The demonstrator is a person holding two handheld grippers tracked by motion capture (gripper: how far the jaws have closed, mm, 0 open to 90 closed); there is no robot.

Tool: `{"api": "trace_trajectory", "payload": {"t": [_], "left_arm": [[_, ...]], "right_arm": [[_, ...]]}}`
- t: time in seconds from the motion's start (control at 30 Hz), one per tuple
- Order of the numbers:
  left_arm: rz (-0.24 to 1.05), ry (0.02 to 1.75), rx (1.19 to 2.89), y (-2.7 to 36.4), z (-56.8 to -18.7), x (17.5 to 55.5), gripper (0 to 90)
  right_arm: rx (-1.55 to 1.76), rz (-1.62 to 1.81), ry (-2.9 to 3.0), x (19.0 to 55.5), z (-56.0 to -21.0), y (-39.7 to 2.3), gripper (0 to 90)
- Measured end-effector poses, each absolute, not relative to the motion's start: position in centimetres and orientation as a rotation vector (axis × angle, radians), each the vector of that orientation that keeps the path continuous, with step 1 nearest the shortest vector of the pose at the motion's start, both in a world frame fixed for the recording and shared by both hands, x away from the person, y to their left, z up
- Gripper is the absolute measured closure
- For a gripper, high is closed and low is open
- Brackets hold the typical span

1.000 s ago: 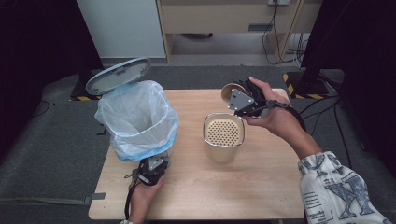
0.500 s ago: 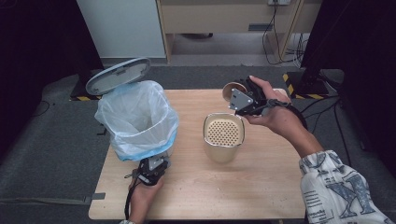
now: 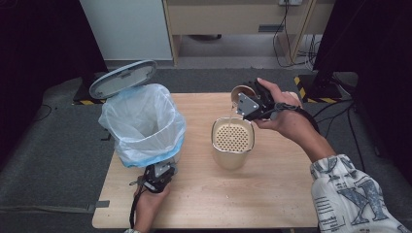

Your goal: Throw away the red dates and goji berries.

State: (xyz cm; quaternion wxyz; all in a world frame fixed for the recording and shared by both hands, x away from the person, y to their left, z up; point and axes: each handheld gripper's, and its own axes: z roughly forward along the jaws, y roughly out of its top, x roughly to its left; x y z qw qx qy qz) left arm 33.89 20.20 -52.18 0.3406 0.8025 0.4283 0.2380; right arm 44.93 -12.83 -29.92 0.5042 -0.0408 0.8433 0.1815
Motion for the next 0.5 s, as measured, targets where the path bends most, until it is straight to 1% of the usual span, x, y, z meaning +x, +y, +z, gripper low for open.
{"api": "trace_trajectory", "payload": {"t": [0.5], "left_arm": [[0.622, 1.114, 2.090, 20.18, -52.17, 33.88, 87.3]], "right_arm": [[-0.098, 0.440, 2.036, 44.96, -30.03, -12.89, 36.3]]}}
